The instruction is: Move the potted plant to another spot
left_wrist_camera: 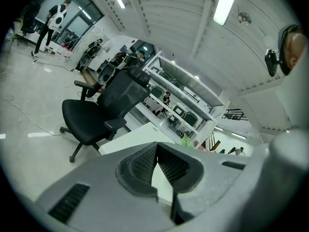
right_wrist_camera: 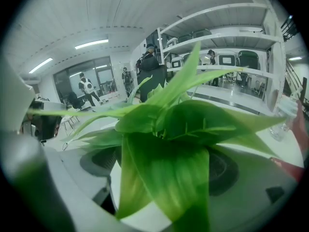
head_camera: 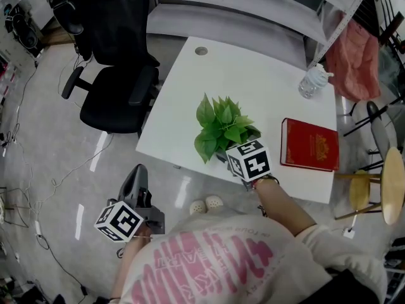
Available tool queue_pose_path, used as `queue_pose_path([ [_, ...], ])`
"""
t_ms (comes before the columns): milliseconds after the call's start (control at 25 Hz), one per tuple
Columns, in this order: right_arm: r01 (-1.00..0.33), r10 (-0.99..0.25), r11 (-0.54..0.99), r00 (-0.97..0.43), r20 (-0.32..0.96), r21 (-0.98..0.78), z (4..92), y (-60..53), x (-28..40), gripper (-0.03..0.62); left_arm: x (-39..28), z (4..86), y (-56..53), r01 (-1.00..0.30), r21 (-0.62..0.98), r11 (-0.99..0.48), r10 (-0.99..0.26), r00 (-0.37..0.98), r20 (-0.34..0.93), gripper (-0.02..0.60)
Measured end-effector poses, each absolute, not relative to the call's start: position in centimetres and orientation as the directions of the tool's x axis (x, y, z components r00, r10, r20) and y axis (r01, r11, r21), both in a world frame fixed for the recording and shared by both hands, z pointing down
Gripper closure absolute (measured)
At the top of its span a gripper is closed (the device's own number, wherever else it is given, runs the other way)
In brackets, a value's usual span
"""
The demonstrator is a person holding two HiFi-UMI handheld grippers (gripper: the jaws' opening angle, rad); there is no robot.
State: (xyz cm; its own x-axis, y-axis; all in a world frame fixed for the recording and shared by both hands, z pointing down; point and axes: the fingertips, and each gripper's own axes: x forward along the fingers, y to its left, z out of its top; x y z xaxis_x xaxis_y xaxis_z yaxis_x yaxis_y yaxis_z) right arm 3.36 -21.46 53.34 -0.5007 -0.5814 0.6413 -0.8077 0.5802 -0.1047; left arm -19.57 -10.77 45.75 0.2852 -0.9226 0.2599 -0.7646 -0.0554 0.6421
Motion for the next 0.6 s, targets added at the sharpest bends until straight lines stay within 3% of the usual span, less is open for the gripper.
queue_pose_path([
  [600, -0.823, -0.607, 0.562, -0.480, 0.633, -0.085, 53.4, -21.0, 3.4, 0.083, -20.2, 45.6, -9.5, -0.765, 0.642, -0.046, -0.928, 0.271, 0.257, 0.578],
])
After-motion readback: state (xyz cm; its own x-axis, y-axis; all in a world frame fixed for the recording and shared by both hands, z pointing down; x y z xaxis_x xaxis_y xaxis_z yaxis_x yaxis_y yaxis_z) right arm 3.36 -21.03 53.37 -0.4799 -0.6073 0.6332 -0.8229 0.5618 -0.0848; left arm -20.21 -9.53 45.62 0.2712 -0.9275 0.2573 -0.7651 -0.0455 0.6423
